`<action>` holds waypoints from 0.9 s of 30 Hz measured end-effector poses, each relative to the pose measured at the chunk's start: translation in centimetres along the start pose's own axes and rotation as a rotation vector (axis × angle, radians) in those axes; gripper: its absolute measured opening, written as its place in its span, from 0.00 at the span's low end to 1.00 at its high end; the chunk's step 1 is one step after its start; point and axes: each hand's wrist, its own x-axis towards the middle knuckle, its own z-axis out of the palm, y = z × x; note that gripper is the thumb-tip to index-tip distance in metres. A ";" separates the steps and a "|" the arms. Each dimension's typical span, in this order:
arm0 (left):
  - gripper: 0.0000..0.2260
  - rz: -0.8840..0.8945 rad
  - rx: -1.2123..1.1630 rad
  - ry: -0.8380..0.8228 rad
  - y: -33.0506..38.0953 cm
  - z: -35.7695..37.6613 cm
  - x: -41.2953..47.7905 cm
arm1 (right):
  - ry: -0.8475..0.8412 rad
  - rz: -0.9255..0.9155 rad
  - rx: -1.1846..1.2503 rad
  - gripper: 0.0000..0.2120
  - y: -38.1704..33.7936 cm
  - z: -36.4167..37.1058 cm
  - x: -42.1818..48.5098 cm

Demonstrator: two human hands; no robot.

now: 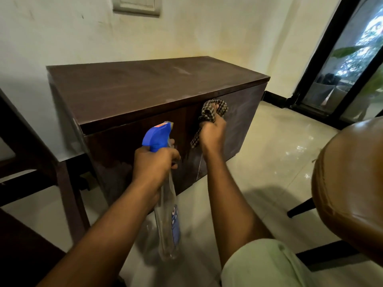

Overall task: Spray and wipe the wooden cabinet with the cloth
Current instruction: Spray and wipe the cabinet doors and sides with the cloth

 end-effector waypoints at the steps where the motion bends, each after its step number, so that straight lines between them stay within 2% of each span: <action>1: 0.14 -0.001 0.000 0.004 0.0 0.0 0.0 | -0.020 0.014 0.022 0.16 -0.1 -0.5 -0.9; 3: 0.15 0.002 0.015 0.011 0.0 0.1 -0.1 | -0.041 0.046 0.082 0.14 0.6 -1.3 -1.8; 6: 0.14 0.014 0.034 0.001 -0.1 0.1 -0.4 | -0.057 0.226 0.230 0.10 1.9 -1.5 -2.6; 9: 0.13 0.008 0.027 0.000 -0.1 -0.3 -0.6 | -0.050 0.351 0.230 0.09 2.8 -1.1 -3.0; 16: 0.13 -0.006 0.072 0.004 -0.5 -1.5 -0.5 | -0.023 0.407 0.290 0.17 3.0 0.6 -3.9; 18: 0.12 0.001 0.097 -0.001 -0.7 -1.6 -0.9 | -0.044 0.413 0.254 0.16 3.5 1.0 -4.6; 21: 0.11 0.006 0.131 0.008 -1.1 -1.7 -1.1 | -0.037 0.316 0.168 0.10 4.6 1.5 -5.7; 25: 0.09 -0.005 0.157 0.025 -1.7 -2.0 -1.1 | -0.149 0.135 0.140 0.22 5.7 3.2 -8.8; 27: 0.11 -0.005 0.141 0.067 -1.8 -2.2 -0.9 | -0.212 0.033 0.107 0.23 6.2 3.4 -10.4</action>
